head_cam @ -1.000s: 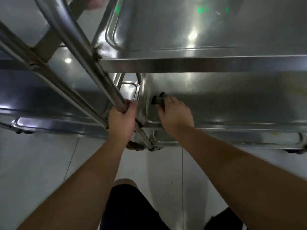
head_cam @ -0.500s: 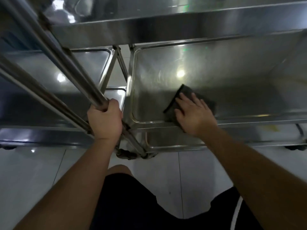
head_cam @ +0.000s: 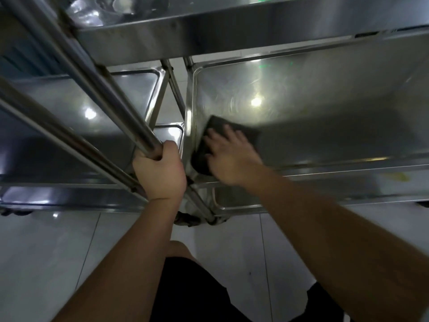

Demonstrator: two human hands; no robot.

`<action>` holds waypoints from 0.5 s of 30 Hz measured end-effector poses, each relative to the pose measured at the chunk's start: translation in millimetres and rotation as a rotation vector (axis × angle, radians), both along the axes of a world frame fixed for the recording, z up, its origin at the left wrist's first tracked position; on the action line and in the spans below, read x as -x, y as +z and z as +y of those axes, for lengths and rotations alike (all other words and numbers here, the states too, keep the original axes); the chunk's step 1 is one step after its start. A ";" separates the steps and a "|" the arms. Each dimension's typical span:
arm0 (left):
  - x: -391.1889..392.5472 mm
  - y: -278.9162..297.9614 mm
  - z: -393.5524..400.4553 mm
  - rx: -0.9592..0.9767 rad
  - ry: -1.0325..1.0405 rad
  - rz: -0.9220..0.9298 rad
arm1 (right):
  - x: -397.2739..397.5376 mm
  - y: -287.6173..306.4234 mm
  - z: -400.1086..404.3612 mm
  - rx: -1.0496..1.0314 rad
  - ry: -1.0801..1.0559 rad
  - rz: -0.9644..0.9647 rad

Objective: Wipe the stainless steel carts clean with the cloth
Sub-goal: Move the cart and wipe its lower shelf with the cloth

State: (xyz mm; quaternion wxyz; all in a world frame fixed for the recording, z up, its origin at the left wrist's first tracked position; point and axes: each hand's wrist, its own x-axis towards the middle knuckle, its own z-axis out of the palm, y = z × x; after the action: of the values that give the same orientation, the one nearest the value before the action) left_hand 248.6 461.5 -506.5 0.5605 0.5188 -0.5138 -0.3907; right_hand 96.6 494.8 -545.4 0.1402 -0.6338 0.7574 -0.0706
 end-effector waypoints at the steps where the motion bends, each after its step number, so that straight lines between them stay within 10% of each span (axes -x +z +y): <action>1: 0.5 0.5 0.3 -0.001 -0.009 0.010 | -15.5 1.4 -16.0 -0.006 0.118 -0.007; 6: 3.5 -0.2 1.6 -0.004 -0.040 0.056 | -2.5 3.5 -44.7 -0.009 0.301 0.032; 15: 2.3 -3.0 4.6 0.033 -0.036 0.004 | 195.1 4.1 62.9 0.025 -0.549 0.064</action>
State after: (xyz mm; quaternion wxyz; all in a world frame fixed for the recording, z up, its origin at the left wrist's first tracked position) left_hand 246.3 466.1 -509.4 0.5630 0.4993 -0.5282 -0.3933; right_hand -98.5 557.7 -541.3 0.0840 -0.4083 0.9040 -0.0949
